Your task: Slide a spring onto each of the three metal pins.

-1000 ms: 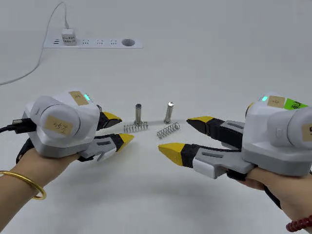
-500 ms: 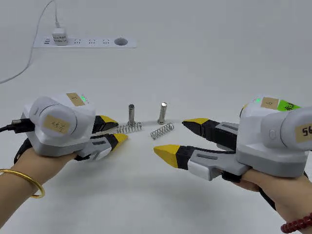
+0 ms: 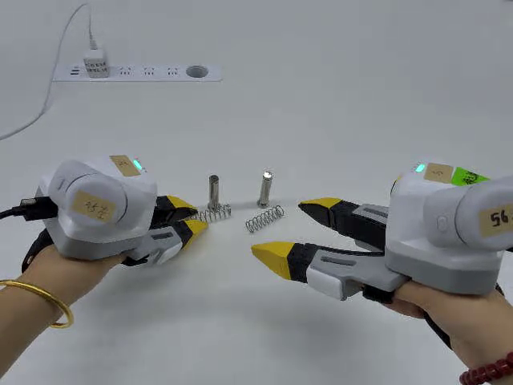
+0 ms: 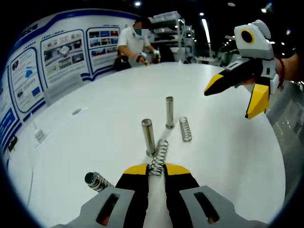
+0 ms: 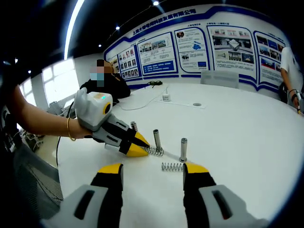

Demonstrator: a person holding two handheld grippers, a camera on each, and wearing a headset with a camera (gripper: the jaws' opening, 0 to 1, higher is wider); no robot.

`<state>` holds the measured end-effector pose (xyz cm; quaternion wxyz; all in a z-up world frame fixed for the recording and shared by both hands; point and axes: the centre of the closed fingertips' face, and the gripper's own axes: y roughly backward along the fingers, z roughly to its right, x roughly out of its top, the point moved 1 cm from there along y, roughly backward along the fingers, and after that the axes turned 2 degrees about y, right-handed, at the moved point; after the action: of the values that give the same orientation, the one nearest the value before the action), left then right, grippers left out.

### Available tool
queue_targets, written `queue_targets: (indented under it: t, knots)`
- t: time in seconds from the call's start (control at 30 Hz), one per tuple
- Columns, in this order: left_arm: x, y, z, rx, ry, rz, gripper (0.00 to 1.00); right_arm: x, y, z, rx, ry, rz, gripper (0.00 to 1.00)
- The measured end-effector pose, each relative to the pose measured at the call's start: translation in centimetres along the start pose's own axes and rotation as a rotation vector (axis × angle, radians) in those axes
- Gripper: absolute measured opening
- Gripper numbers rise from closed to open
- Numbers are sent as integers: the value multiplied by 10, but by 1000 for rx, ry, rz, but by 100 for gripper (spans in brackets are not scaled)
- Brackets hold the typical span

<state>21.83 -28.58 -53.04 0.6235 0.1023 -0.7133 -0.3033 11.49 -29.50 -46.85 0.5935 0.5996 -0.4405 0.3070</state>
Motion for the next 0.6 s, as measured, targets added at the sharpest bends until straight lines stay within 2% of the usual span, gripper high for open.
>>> queue_targets:
  t: [0.13, 0.43, 0.6]
  knots:
    - [-1, 0, 2, -17, 28, 0, 11, 1, 0, 1, -3, -3, 5, 52]
    - [-3, 5, 6, -24, 25, 0, 10, 6, 1, 3, -8, -28, 22, 52]
    - [1, 13, 11, -29, 28, 20, 10, 9, 2, 3, -8, -40, 32, 52]
